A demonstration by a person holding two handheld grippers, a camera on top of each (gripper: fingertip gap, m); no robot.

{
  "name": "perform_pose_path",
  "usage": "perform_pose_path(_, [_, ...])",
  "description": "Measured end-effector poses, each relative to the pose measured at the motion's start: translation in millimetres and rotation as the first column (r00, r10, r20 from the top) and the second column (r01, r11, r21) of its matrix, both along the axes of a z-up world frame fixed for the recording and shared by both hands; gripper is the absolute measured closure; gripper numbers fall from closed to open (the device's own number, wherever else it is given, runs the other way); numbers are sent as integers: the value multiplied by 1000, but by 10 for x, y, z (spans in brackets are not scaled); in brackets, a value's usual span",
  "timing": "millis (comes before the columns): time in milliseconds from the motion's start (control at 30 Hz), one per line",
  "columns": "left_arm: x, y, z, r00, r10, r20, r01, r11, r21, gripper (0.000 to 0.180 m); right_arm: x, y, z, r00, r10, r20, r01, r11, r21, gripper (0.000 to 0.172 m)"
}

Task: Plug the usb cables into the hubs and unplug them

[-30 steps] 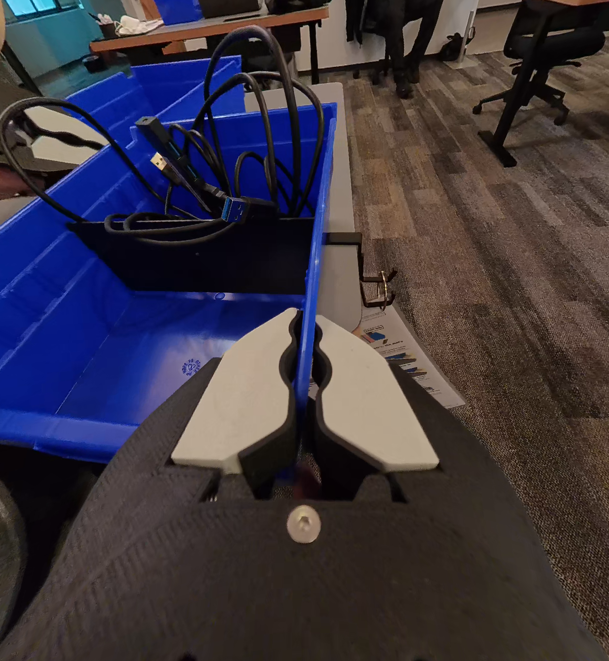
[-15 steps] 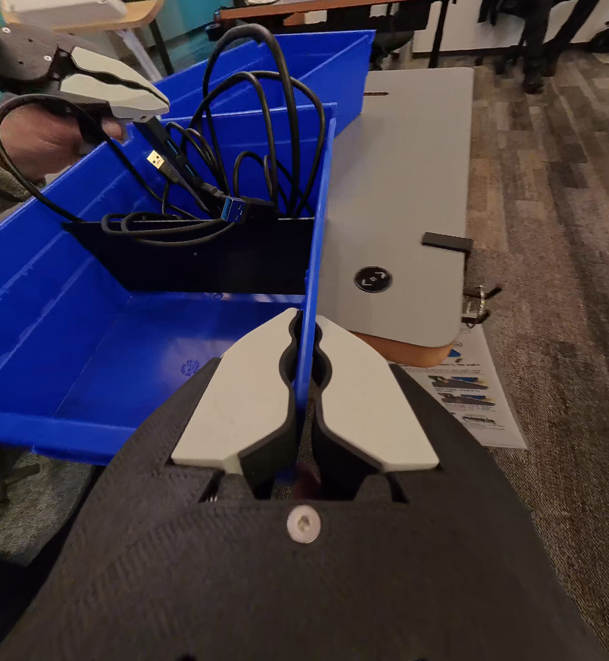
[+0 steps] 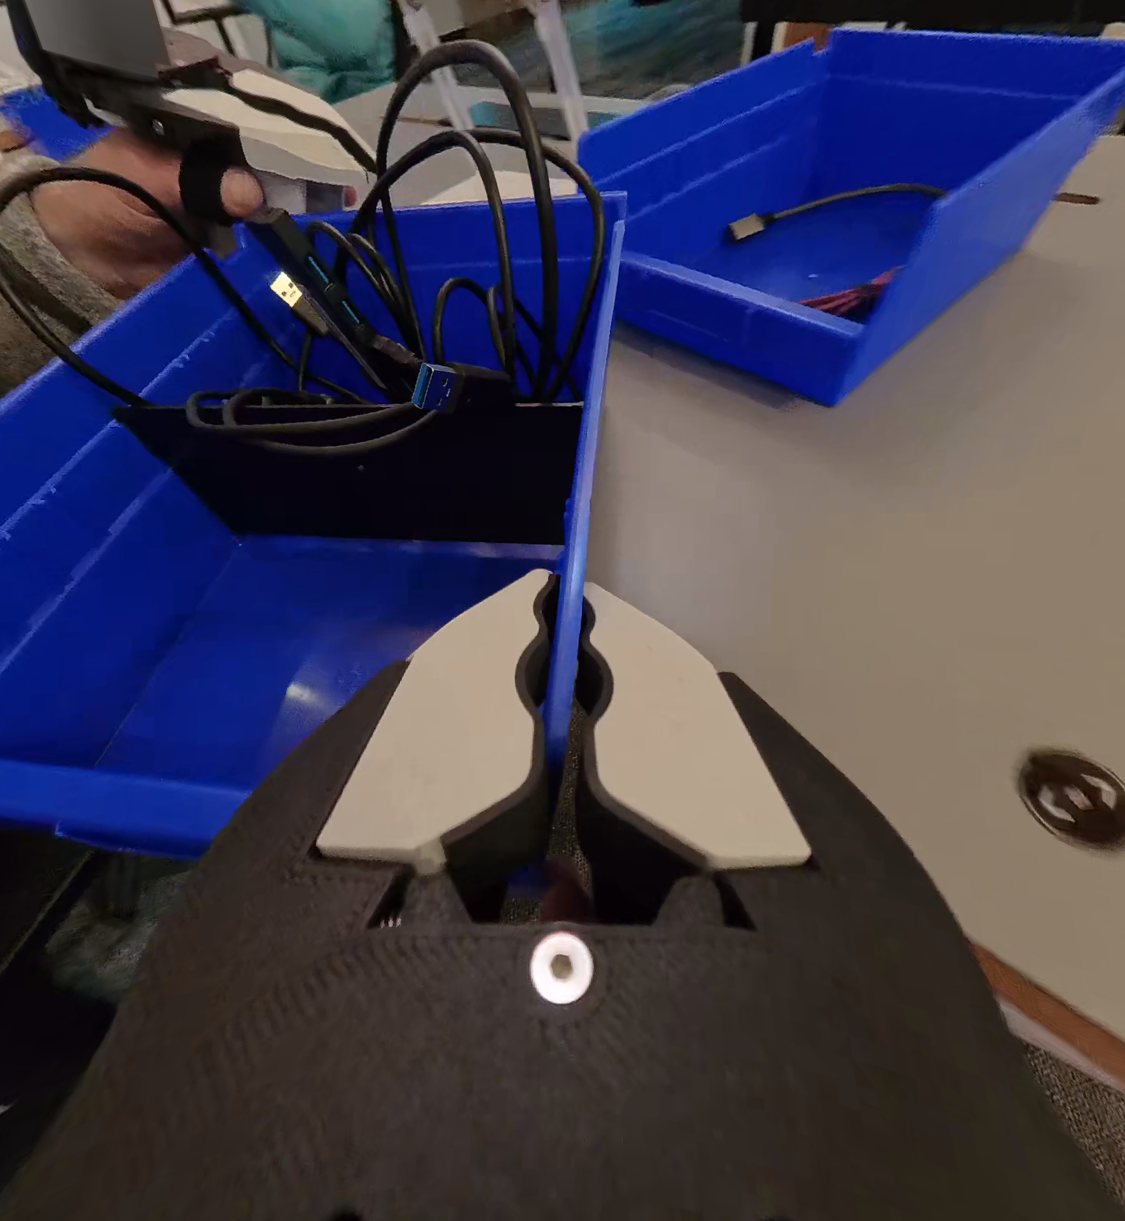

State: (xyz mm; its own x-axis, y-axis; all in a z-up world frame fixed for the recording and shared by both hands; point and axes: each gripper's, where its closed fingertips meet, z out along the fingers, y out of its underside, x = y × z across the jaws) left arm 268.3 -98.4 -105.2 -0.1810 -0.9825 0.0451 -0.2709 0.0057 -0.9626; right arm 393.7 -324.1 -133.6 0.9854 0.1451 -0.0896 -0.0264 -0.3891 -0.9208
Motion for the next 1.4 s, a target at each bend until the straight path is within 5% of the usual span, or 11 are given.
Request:
perform_pose_path(467, [-1392, 1053, -21, 969, 246, -11, -246, 967, -72, 171, -873, 1458, -2, 971, 239, -24, -240, 971, -16, 169])
perform_pose_path(733, [-2276, 1703, 122, 842, 534, 70, -529, 845, -83, 164, -1276, 2195, -22, 958, 288, -23, -288, 958, -9, 169])
perform_pose_path(1000, [-2858, 1434, 100, 760, 637, 126, -622, 770, -141, 158, -1732, 2790, -65, 947, 321, -8, -321, 947, 9, 169])
perform_pose_path(1233, [-2948, 1117, 41, 715, 684, 140, -668, 729, -149, 142, -2090, 3245, -70, 935, 355, -7, -355, 935, 7, 169])
perform_pose_path(1400, [-2964, 1188, -33, 673, 726, 139, -715, 687, -130, 143, -2328, 3477, -69, 938, 346, -4, -346, 938, 11, 169])
